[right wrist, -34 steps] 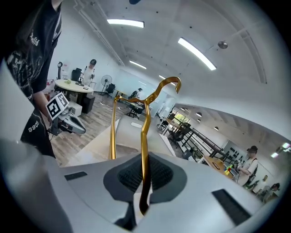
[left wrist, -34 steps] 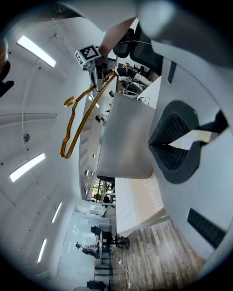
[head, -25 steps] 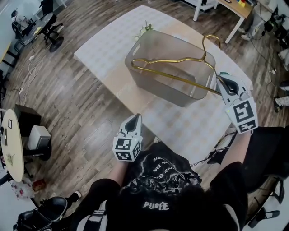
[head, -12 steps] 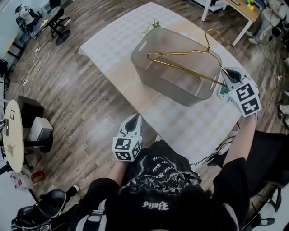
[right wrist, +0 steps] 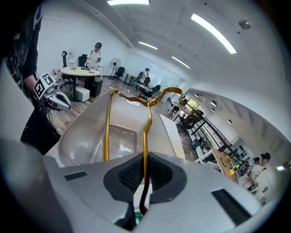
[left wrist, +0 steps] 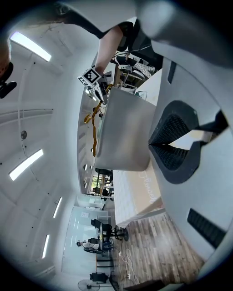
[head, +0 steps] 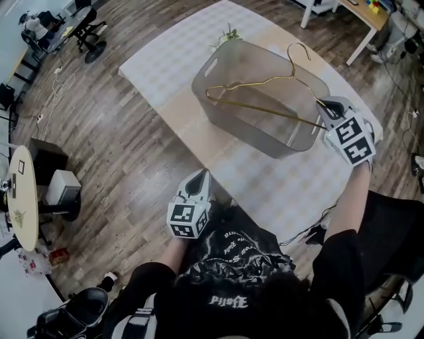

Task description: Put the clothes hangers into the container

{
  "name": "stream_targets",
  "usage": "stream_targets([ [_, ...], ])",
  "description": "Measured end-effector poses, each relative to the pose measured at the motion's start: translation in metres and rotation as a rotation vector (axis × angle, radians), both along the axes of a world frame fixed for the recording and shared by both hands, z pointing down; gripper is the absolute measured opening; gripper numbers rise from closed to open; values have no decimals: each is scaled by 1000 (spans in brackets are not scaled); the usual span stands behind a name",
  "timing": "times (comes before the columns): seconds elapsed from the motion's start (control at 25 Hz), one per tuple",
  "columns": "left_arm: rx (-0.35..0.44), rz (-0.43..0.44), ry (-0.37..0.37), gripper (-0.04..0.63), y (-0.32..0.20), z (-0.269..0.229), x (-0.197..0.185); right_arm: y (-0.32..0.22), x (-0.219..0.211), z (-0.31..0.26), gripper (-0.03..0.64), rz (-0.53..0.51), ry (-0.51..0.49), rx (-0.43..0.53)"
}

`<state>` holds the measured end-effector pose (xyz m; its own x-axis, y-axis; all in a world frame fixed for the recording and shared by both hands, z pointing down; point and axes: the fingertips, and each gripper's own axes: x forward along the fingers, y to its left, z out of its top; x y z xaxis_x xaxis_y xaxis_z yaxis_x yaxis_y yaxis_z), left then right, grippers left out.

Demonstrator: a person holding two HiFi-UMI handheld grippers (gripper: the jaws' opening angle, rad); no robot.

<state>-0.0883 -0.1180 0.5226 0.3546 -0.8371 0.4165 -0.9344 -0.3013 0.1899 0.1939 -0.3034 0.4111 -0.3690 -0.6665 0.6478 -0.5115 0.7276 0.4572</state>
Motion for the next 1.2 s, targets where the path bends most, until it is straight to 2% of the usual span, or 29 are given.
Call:
stream_targets([
  [0.32,-11,92,32,20,-30,-1,8,-16,-15,4,9,2,94,-23],
  [0.68,-8,110,60,20,-56,-3,-4,-31,-42,9,9,-33,170,-47],
  [0.88,-2,154,67,20,-61,-4,-3,-37,-55,18,9,-56,246,-78],
  [1.2,-10,113,90,20,-69,-2,-29,-48,-80,33,9,-87,334,-97],
])
